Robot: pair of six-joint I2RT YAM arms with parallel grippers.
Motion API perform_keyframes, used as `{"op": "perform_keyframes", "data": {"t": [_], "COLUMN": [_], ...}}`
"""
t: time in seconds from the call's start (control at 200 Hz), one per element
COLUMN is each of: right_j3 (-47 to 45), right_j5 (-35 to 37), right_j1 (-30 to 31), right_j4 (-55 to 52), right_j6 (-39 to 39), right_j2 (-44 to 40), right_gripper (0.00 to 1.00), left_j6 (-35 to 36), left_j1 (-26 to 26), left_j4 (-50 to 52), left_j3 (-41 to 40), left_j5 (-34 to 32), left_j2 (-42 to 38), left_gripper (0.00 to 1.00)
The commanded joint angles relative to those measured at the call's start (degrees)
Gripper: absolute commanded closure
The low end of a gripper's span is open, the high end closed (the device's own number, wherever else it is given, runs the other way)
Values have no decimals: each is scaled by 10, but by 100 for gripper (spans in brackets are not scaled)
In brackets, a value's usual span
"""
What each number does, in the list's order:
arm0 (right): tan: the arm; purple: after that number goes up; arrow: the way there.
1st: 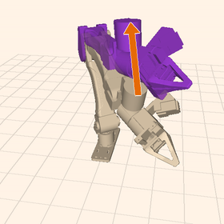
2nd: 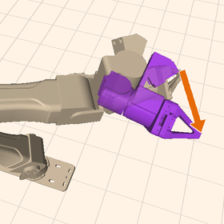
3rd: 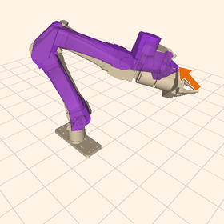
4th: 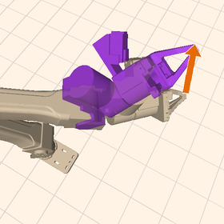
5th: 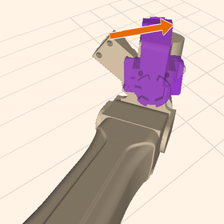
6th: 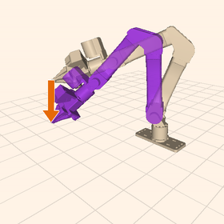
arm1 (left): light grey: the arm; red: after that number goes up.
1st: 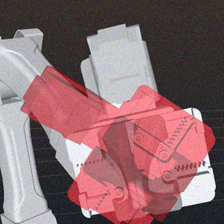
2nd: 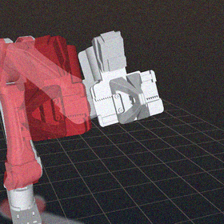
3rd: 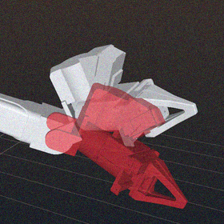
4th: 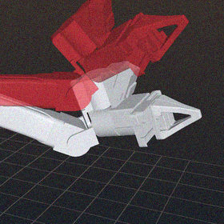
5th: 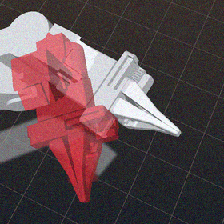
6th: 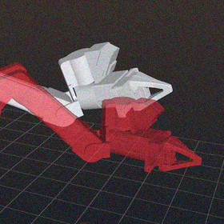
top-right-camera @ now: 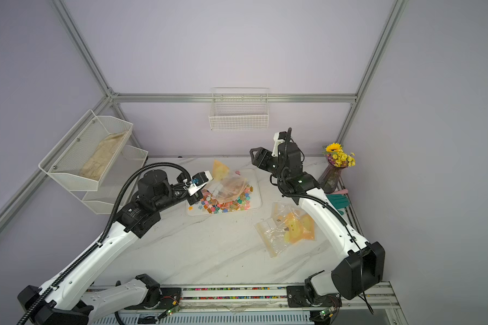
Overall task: Pour candies out of the ziploc bag
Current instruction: Place the ziploc bag in the ziploc bag.
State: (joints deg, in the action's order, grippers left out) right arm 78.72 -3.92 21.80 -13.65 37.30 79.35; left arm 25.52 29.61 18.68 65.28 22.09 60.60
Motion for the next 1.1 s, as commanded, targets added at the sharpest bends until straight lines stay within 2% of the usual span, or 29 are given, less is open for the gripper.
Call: {"op": "perform_keyframes", "data": {"t": [0.0,0.175,0.28,0.435,0.585,0.62,0.69,0.745,0.815,0.87,0.945,1.02,1.095], "right_j3": [-13,-29,-40,-52,-66,-69,-73,-76,-76,-79,-81,-82,-83], "right_j5": [66,71,68,61,64,66,69,68,68,69,72,82,97], "right_j1": [-8,-9,-9,-9,-9,-9,-9,-8,-9,-10,-10,-12,-17], "right_j4": [-30,-29,-30,-33,-37,-38,-38,-38,-38,-40,-41,-43,-44], "right_j6": [7,11,18,19,17,17,16,15,12,9,4,3,1], "right_j2": [-33,-65,-74,-80,-80,-81,-80,-77,-73,-66,-53,-38,-24], "right_gripper": [27,26,26,26,26,26,26,26,26,25,25,24,23], "left_j6": [-202,-420,-501,-535,-579,-575,-550,-525,-498,-484,-465,-444,-420], "left_j1": [1,2,3,3,3,4,3,4,4,3,3,1,-4], "left_j4": [45,-40,-76,-113,-191,-194,-173,-142,-109,-87,-64,-39,-7], "left_j3": [29,-53,-107,-170,-229,-237,-246,-244,-239,-232,-222,-210,-194], "left_j5": [136,233,253,273,286,288,275,258,237,219,205,177,131], "left_j2": [-22,-25,-8,40,84,94,110,120,125,125,121,114,98], "left_gripper": [100,100,100,100,100,95,93,79,77,63,59,39,27]}}
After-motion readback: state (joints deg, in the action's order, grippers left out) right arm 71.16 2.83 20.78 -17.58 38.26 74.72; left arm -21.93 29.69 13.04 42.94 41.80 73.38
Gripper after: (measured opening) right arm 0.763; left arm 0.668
